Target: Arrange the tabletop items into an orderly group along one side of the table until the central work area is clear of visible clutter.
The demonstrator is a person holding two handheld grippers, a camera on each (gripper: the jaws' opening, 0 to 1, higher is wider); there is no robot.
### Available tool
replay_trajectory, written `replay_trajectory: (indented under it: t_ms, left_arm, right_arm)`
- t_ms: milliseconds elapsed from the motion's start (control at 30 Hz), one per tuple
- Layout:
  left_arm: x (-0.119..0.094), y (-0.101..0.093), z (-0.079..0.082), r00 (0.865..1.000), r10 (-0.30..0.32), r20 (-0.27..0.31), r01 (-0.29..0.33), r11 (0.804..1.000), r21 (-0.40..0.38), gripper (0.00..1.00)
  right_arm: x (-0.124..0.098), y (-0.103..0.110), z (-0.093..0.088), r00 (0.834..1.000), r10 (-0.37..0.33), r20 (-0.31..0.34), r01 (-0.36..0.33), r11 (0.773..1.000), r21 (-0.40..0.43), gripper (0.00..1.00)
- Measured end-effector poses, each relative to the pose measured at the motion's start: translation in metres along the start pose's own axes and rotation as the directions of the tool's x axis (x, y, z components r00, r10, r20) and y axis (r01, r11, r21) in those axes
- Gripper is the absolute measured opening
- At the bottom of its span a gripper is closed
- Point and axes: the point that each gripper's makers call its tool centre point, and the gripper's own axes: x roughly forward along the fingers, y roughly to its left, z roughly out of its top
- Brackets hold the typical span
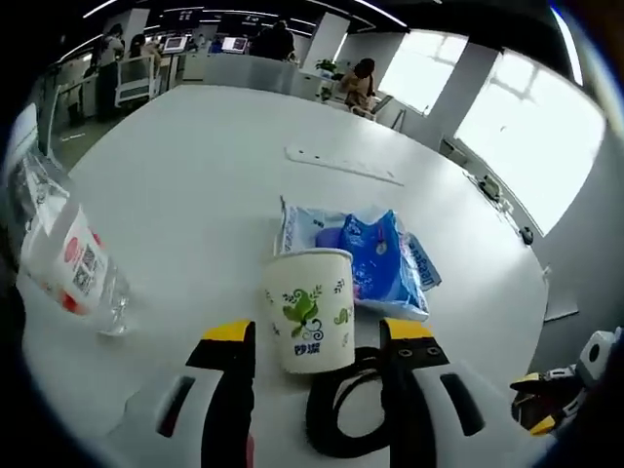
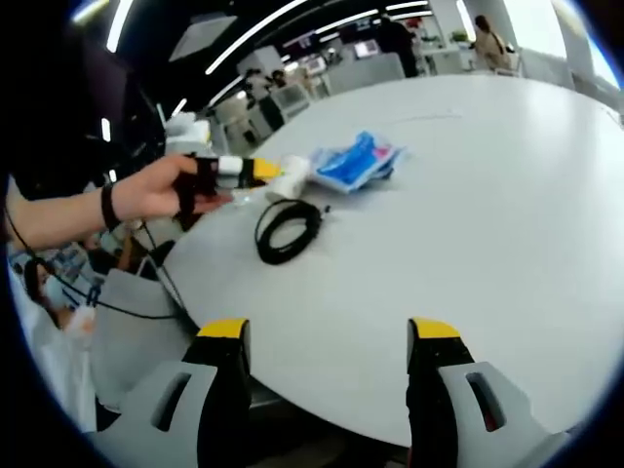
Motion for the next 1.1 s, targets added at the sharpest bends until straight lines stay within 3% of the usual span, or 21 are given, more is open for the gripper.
replay_trajectory:
  t_ms: [400, 600, 1100]
  left_arm:
    - [0.016, 0.001, -0.008, 0.999, 0.012, -0.051, -0.014, 0.999, -0.038, 0.50]
    - [0.022, 0.005, -0.011, 0.997, 0.029, -0.066, -0.032, 0.999, -0.042, 0.40]
    - [0.007, 0.010, -0.011, 0.999, 0.006, -0.040, -0.008, 0.998, -0.059, 0.38]
  right_arm:
    - [-0.002, -0.004, 0.000, 1.000, -0.003, 0.006, 0.003, 1.000, 0.012, 0.63]
    - [-0.004, -0.006, 0.000, 1.000, -0.010, 0.010, 0.009, 1.000, 0.018, 0.63]
    - [0.000, -0.002, 0.004, 1.000, -0.002, 0.010, 0.002, 1.000, 0.009, 0.63]
